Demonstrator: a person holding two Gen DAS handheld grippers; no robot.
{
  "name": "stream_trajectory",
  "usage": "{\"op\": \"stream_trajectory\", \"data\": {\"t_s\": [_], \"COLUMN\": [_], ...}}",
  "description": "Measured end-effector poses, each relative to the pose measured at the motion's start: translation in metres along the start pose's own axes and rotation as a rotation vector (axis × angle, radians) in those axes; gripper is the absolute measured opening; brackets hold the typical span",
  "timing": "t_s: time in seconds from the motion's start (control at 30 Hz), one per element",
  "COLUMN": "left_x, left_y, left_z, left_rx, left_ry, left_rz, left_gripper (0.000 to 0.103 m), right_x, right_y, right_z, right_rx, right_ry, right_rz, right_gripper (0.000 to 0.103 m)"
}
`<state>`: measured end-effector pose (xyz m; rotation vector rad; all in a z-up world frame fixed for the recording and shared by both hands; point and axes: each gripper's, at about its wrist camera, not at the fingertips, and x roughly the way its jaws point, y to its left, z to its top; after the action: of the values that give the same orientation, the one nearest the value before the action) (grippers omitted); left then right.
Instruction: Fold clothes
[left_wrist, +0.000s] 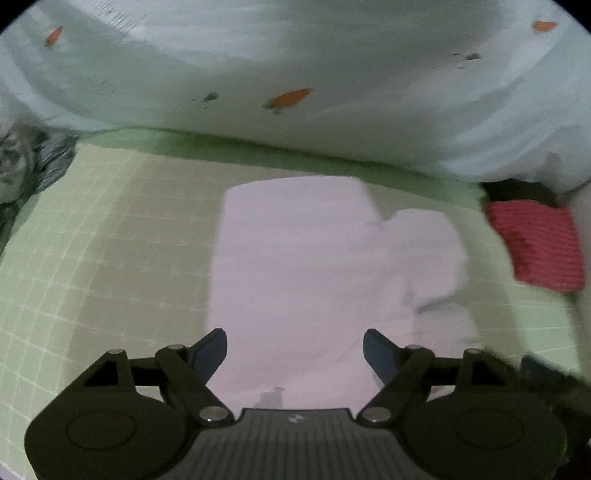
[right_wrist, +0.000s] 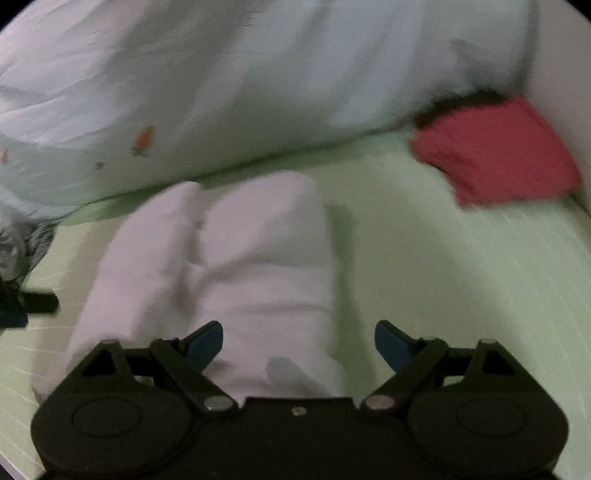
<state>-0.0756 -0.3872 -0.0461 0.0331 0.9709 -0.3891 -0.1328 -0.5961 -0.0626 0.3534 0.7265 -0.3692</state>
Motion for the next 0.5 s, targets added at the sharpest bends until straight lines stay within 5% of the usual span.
{"op": "stream_trajectory", "data": {"t_s": [0.1,0.23,0.5], "left_x": [0.013,0.029,0.066], "left_y": [0.023,0.045,0.069], "left_z": [0.002,0.007,0.015], "left_rx": [-0.042,-0.063,-0.094], "left_ry": [0.021,0.055,0.126], "left_rz": [0.02,0.023,0.018], "left_gripper": [0.081,0.081,0.081], "right_x": [0.012,0.036,0.082], "right_y": [0.031,0.062,0.101], "right_z": [0.017,0.033,0.042], "right_rx": [-0.058,-0.102,-0.18], "right_ry": [-0.043,-0.007,0.064], "right_rz": [0.047,0.124,0.163], "right_gripper": [0.087,0.057,0.053]}}
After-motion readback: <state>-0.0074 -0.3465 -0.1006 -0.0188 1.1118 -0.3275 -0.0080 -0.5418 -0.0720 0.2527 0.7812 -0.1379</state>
